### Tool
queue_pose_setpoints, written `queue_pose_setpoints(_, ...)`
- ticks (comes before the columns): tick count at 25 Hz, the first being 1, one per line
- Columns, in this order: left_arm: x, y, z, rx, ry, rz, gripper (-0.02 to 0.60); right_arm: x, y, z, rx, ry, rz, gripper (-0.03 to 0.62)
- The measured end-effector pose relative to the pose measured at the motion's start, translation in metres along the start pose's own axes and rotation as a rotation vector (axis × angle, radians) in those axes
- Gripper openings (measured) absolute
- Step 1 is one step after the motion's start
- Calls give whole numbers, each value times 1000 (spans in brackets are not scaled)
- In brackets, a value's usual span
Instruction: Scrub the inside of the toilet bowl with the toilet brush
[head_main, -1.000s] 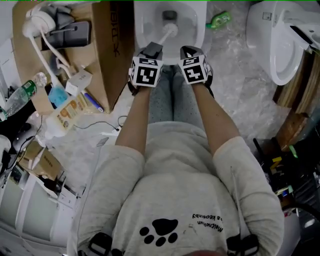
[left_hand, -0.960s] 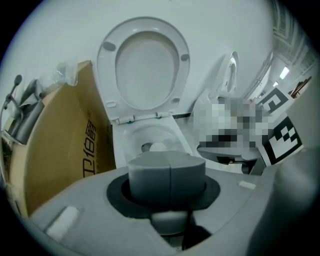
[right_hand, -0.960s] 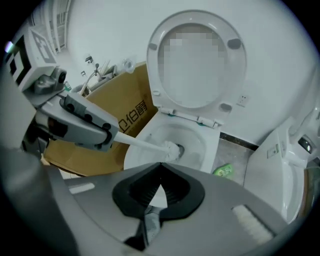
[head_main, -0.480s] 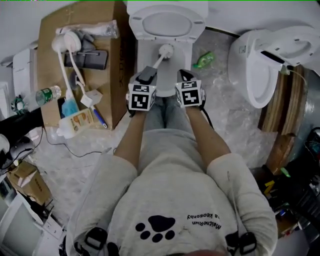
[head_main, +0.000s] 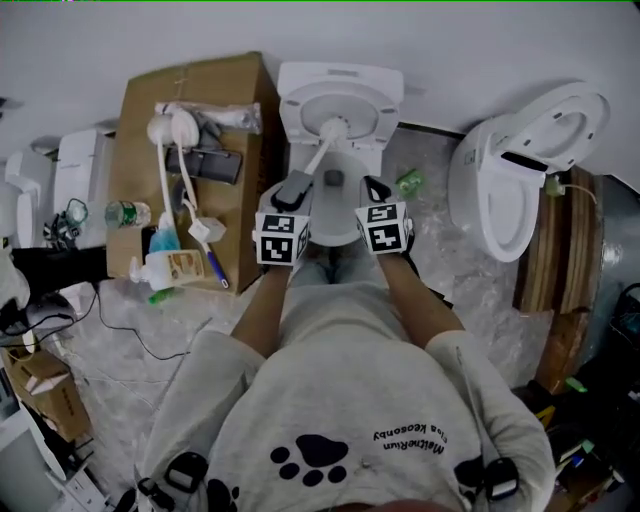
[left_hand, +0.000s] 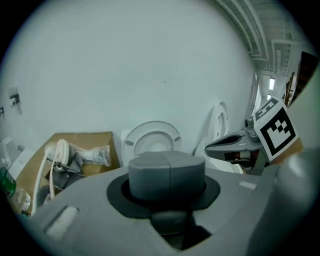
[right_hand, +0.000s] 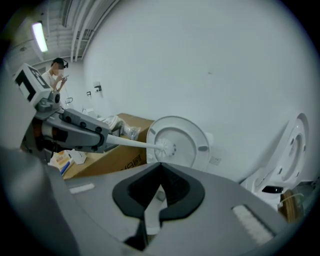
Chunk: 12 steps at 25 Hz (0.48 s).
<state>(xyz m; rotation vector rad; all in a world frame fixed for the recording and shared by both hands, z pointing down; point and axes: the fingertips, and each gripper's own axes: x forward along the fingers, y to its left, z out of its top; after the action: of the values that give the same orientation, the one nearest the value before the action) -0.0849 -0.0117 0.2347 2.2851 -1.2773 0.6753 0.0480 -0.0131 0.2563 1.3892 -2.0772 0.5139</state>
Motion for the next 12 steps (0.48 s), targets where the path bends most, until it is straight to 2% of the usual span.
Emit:
queue_pose_setpoints(7,-42,-6,57,51,-182,37,153,-43,-1,67,-105,-188,-41,-3)
queue_pose_setpoints(12,-69,-2,102,41,-322,91,153,-79,-4,125,-132,-365,-81,-3)
